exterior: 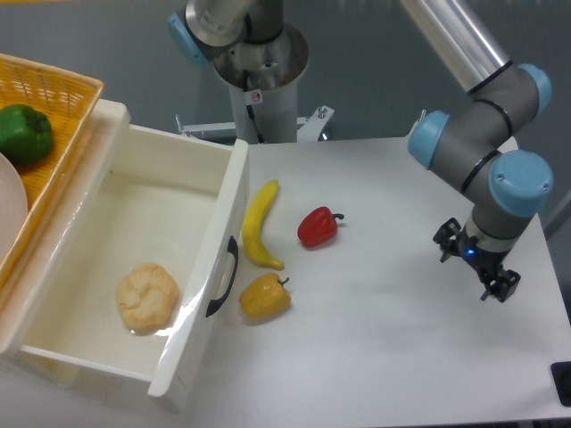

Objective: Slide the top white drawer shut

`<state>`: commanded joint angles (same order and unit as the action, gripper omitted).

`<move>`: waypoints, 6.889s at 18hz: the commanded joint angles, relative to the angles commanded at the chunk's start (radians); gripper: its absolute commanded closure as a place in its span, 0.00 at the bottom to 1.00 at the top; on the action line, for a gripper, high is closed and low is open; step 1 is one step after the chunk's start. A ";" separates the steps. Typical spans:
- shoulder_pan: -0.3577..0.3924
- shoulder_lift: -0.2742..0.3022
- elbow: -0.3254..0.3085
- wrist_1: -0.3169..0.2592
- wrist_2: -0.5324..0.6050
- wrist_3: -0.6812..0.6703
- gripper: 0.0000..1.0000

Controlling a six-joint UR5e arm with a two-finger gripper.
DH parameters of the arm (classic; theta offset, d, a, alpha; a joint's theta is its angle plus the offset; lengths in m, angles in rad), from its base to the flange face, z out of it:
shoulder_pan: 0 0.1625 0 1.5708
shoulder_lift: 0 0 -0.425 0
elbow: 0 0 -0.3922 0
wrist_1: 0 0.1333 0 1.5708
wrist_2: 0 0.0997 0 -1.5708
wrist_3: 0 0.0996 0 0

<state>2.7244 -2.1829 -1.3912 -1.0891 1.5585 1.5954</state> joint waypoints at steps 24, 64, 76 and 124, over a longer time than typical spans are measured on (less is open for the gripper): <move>-0.175 0.058 -0.060 0.000 -0.129 -0.817 0.81; -0.184 0.167 -0.063 -0.386 -0.549 -1.065 1.00; -0.193 0.190 -0.066 -0.416 -0.632 -1.105 1.00; -0.388 0.258 -0.135 -0.403 -0.672 -1.193 1.00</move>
<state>2.3363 -1.9251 -1.5263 -1.4926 0.8866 0.4020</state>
